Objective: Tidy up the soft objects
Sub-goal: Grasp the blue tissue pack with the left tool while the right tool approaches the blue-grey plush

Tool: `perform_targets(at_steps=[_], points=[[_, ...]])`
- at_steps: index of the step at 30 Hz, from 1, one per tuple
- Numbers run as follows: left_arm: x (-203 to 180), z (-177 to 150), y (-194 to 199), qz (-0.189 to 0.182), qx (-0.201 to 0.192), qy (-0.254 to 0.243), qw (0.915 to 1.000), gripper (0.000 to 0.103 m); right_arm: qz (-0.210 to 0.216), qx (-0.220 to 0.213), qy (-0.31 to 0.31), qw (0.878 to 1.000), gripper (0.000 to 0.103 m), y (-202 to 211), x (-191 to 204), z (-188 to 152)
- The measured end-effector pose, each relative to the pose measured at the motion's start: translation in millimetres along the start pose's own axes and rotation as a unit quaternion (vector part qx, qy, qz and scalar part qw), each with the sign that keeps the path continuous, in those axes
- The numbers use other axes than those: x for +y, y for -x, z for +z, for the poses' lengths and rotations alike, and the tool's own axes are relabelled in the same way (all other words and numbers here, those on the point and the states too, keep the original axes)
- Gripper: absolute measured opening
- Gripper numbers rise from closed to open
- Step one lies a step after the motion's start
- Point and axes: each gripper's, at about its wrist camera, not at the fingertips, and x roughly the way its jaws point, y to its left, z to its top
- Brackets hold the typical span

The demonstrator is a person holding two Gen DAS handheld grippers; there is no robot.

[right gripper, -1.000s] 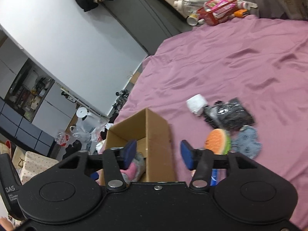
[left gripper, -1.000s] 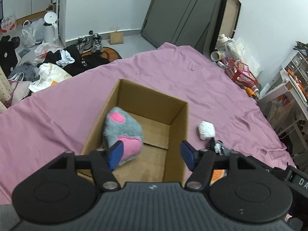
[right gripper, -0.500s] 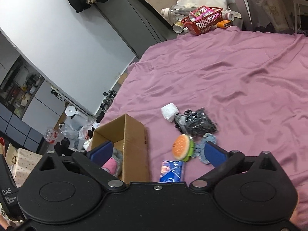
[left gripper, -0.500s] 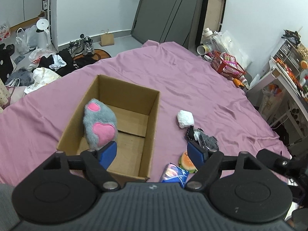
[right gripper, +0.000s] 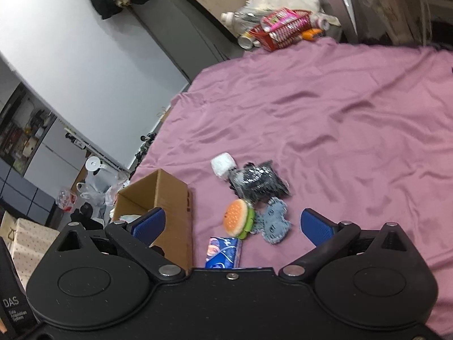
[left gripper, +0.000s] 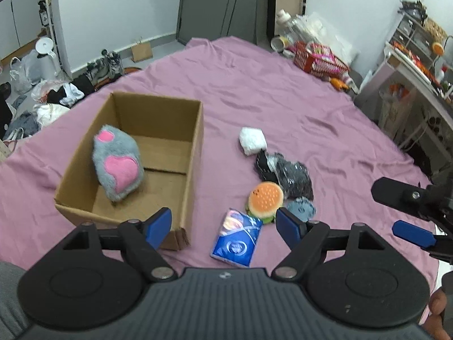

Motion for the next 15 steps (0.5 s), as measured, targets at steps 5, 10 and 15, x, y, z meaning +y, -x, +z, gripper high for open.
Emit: perform_targets(at_steps=[5,10,15], points=[[-14,-8,-12,-0.002,0.012,-0.015,0.9998,0.079,-0.009,0.002,-0.019,1.0,0.103,-1,-15,-2],[-28,-16,-27,-0.001,0.029,-0.02,0.9994,0.079,-0.003,0.012,-0.052,0.999,0.103,-3,-33,-4],[-38,-24,-45,-0.005,0.047,-0.026,0.9986,0.079,0.004,0.019,-0.066,0.998,0.103,-6,-41,-5]])
